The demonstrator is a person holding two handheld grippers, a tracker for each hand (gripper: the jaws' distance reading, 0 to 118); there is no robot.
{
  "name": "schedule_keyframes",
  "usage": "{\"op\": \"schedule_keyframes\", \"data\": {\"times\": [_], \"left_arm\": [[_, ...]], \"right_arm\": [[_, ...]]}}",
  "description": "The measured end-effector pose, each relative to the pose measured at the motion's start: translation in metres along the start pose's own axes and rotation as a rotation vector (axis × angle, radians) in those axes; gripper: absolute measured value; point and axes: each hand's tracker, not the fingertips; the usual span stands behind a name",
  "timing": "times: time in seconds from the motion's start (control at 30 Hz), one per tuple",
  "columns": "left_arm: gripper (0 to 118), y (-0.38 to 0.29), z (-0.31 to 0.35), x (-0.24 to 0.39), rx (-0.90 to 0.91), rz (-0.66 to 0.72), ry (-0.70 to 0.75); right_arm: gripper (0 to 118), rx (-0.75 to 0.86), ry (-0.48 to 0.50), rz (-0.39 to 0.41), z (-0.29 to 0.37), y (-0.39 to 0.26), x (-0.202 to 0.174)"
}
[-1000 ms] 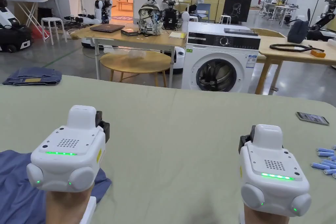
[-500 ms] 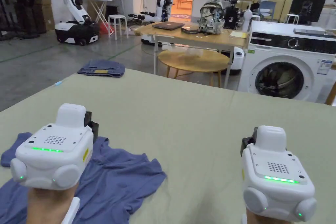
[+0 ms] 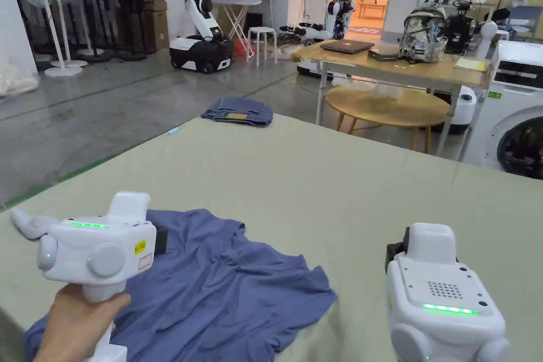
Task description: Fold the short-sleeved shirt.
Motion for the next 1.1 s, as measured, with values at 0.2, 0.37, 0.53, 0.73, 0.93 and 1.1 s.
{"op": "schedule_keyframes", "data": {"times": [0.2, 0.37, 0.53, 0.73, 0.93, 1.1], "left_arm": [[4, -0.013, -0.048, -0.010, -0.206, 0.032, -0.128], [73, -0.030, -0.084, 0.004, -0.391, 0.020, -0.169], [84, -0.048, -0.096, 0.024, -0.488, -0.021, -0.156], [56, -0.065, -0.107, 0.048, -0.483, -0.269, -0.033], [0, -0.065, -0.098, 0.047, -0.443, -0.186, -0.069], [0, -0.058, -0.089, 0.041, -0.365, -0.176, -0.088]], "right_arm": [[0, -0.043, -0.005, 0.008, -0.004, -0.011, 0.005], [0, -0.070, -0.029, 0.006, -0.005, -0.017, 0.013], [0, -0.093, -0.045, 0.008, -0.005, -0.022, 0.023], [0, -0.116, -0.051, 0.009, -0.005, -0.029, 0.028], [0, -0.132, -0.058, 0.003, -0.005, -0.034, 0.032], [0, -0.137, -0.065, -0.006, -0.003, -0.033, 0.037]]}}
